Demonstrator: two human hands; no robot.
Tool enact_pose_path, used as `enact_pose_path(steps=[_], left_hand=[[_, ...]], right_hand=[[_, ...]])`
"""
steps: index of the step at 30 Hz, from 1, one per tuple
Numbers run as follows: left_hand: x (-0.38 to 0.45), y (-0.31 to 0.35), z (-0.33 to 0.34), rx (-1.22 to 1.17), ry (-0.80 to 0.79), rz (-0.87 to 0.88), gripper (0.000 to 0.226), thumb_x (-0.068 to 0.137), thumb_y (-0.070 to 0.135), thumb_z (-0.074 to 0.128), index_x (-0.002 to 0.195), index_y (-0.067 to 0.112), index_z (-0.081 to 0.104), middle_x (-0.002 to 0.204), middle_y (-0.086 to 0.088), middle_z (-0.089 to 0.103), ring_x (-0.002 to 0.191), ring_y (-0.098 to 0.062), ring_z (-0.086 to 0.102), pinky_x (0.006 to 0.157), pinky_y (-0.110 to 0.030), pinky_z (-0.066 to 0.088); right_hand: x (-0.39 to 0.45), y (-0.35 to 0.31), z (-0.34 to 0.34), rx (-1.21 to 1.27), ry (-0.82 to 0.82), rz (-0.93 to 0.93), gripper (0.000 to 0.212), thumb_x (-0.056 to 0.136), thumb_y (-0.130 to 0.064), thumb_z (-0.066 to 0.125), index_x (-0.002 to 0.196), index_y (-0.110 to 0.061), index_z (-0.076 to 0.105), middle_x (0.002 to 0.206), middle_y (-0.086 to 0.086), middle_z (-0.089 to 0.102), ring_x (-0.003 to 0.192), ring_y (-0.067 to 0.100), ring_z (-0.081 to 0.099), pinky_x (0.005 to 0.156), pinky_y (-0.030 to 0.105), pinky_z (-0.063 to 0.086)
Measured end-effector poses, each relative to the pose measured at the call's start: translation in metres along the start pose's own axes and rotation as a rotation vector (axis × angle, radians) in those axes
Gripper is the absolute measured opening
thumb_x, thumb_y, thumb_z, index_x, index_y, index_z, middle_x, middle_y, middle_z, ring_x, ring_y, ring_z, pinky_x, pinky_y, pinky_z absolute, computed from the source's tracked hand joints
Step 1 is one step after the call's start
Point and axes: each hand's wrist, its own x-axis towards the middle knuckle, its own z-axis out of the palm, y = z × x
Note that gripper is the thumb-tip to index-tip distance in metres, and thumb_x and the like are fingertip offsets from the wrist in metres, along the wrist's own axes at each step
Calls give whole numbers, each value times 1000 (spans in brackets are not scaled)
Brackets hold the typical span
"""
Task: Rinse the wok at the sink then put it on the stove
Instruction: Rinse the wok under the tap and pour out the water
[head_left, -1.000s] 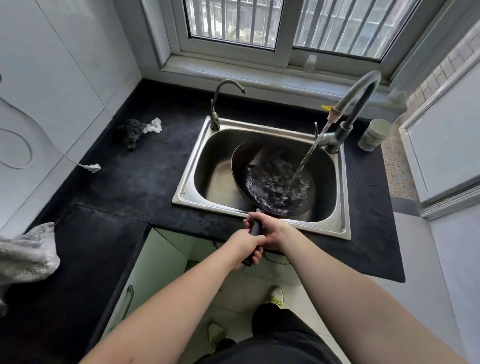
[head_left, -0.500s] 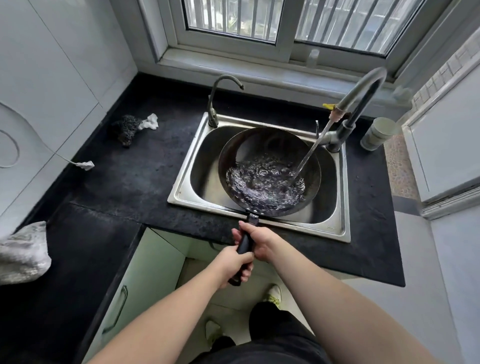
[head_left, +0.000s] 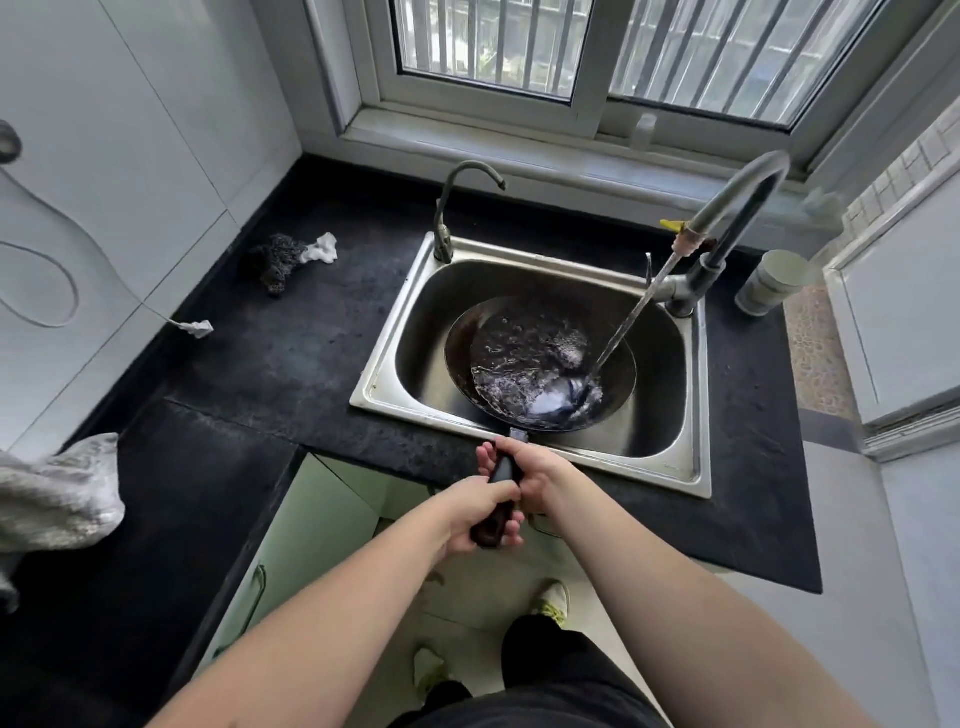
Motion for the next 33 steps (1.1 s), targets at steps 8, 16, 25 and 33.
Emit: enact_pose_path(steps=[8,16,25,33], left_hand=[[-4,5,6,9,82,0,17,93,13,46,78,19,41,48,5,38,32,-3,28,32,-12,21],[-6,7,18,218,170,78,14,87,6,50,77,14,45,54,-3,41,31,-7,32,35,-13,27],[-12,-10,14,389,281,213,2,82,5,50,82,5,49,55,-10,49,33,-16,41,37,-21,38],[-25,-11,14,684,343,341,17,82,12,50,66,7,50,51,-12,55,32,-22,48,35,-24,42]], right_hand=[[-3,-1,0,157,-66,28,35,101,-19,44,74,2,53,52,13,64,39,19,62,43,26,53],[-3,-8,-6,330,-155,94,27,81,-5,47,56,-12,38,40,-3,39,27,7,37,35,12,34],[-12,0,5,108,-116,73,51,88,-14,44,39,-19,32,34,-10,28,25,4,24,32,14,23],[-21,1,4,109,-223,51,47,85,-14,41,39,-19,35,34,-11,25,25,4,22,32,16,23]])
